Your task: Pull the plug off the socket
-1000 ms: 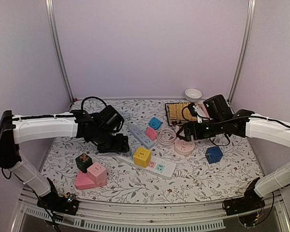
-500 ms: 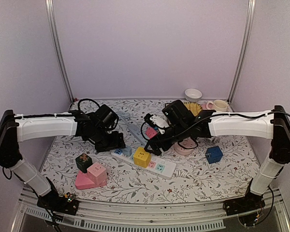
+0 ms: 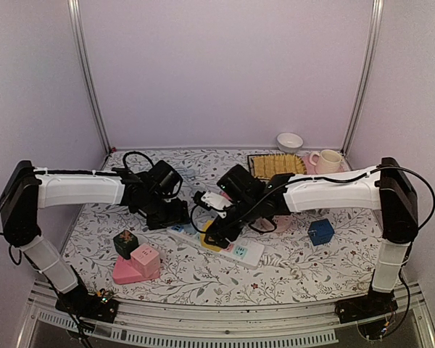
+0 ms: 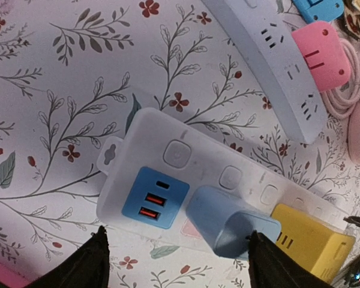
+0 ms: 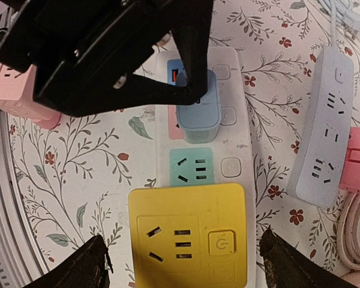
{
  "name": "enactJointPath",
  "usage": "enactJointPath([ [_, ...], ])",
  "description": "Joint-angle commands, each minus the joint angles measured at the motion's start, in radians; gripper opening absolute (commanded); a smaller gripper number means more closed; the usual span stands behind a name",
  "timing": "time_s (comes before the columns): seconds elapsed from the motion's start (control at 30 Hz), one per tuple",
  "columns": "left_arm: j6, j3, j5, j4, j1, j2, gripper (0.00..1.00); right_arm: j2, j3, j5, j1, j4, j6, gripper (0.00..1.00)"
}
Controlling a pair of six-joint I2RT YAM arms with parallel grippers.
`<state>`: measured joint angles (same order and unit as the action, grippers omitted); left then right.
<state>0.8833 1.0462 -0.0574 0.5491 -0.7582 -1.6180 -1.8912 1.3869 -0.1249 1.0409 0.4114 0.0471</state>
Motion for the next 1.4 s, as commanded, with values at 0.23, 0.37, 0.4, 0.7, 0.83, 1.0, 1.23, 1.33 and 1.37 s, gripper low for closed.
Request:
enactJointPath([
  [0.23, 0.009, -0.037, -0.003, -0.032, 0.016, -0.033, 0.8, -0.08, 0.08, 0.041, 0.031, 0.045, 0.023, 0.79],
  [0.37, 0.017, -0.065, -0.005, -0.028, 0.016, -0.02, 0.8, -0.097, 0.105, 0.046, 0.04, 0.053, 0.021, 0.74],
  [0.4, 0.018, -0.071, -0.007, -0.024, 0.016, -0.017, 0.8, -0.103, 0.113, 0.047, 0.042, 0.055, 0.02, 0.72],
  [0.7, 0.028, -0.139, -0.011, -0.014, 0.016, 0.026, 0.8, -0.128, 0.155, 0.048, 0.053, 0.081, 0.036, 0.62],
  [0.83, 0.031, -0.161, -0.013, -0.012, 0.011, 0.043, 0.79, -0.146, 0.159, 0.065, 0.053, 0.091, 0.038, 0.69],
  [1.0, 0.036, -0.178, -0.014, -0.011, 0.001, 0.049, 0.79, -0.168, 0.179, 0.081, 0.053, 0.104, 0.025, 0.71],
  [1.23, 0.054, -0.188, -0.021, -0.007, -0.014, 0.042, 0.79, -0.152, 0.21, 0.089, 0.053, 0.105, 0.011, 0.48],
  [1.33, 0.059, -0.198, -0.022, -0.008, -0.022, 0.04, 0.79, -0.137, 0.23, 0.1, 0.053, 0.106, 0.01, 0.37],
  [1.37, 0.06, -0.201, -0.021, -0.008, -0.022, 0.038, 0.79, -0.131, 0.24, 0.105, 0.054, 0.106, 0.01, 0.35],
])
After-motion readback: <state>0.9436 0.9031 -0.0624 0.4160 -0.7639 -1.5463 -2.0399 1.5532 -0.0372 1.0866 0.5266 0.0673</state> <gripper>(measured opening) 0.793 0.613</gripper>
